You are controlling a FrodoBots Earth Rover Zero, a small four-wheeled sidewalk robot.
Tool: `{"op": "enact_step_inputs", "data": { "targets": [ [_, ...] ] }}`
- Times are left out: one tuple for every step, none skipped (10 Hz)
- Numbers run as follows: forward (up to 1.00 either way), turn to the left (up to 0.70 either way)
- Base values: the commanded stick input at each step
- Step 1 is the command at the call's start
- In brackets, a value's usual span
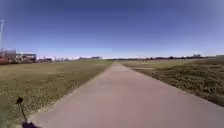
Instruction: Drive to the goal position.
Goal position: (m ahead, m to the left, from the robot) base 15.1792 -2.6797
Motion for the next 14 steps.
{"op": "enact_step_inputs", "data": {
  "targets": [
    [1.00,0.00],
    [1.00,0.00],
    [1.00,0.00],
    [1.00,0.00],
    [1.00,0.00],
    [1.00,0.00],
    [1.00,0.00],
    [1.00,0.00],
    [1.00,0.00],
    [1.00,0.00],
    [1.00,0.00],
    [1.00,-0.02],
    [1.00,-0.19],
    [1.00,-0.37]
  ]
}}
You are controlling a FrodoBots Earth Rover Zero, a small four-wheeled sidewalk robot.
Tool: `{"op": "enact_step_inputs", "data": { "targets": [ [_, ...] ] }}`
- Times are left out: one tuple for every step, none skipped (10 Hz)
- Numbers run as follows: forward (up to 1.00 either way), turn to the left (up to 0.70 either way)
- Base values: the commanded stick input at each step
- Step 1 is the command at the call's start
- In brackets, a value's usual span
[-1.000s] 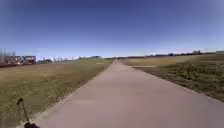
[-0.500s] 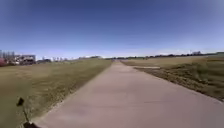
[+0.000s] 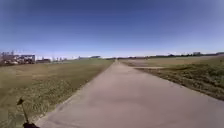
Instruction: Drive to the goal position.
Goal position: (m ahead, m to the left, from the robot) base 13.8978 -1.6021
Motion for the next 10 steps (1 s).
{"op": "enact_step_inputs", "data": {
  "targets": [
    [1.00,-0.24],
    [1.00,-0.08],
    [1.00,0.00],
    [1.00,0.00],
    [1.00,0.00],
    [1.00,0.00],
    [1.00,0.00],
    [1.00,0.00],
    [1.00,0.00],
    [1.00,0.00]
  ]
}}
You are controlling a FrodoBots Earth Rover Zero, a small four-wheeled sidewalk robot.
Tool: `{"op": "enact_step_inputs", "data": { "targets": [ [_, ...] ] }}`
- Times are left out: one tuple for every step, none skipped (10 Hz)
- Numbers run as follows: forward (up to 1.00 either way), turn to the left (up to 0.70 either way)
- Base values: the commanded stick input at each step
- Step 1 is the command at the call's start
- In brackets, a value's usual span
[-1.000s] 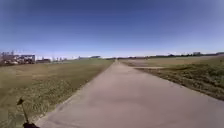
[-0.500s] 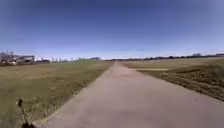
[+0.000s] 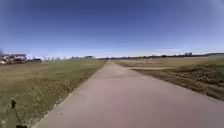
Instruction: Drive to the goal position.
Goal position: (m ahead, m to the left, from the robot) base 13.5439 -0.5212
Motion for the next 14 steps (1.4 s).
{"op": "enact_step_inputs", "data": {
  "targets": [
    [1.00,0.00],
    [1.00,0.00],
    [1.00,0.00],
    [1.00,0.00],
    [1.00,0.00],
    [1.00,0.00],
    [1.00,0.00],
    [1.00,0.00],
    [1.00,0.00],
    [1.00,0.00],
    [1.00,0.00],
    [1.00,0.00],
    [1.00,0.00],
    [1.00,0.00]
  ]
}}
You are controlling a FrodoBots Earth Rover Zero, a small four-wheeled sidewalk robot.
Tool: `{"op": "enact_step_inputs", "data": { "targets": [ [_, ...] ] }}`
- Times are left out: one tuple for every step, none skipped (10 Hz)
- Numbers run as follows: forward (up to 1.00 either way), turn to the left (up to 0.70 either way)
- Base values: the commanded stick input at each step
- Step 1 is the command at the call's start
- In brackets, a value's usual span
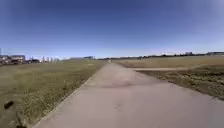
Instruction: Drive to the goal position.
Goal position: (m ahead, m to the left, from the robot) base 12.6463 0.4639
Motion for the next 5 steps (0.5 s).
{"op": "enact_step_inputs", "data": {
  "targets": [
    [1.00,0.00],
    [1.00,0.00],
    [1.00,0.00],
    [1.00,0.00],
    [1.00,0.00]
  ]
}}
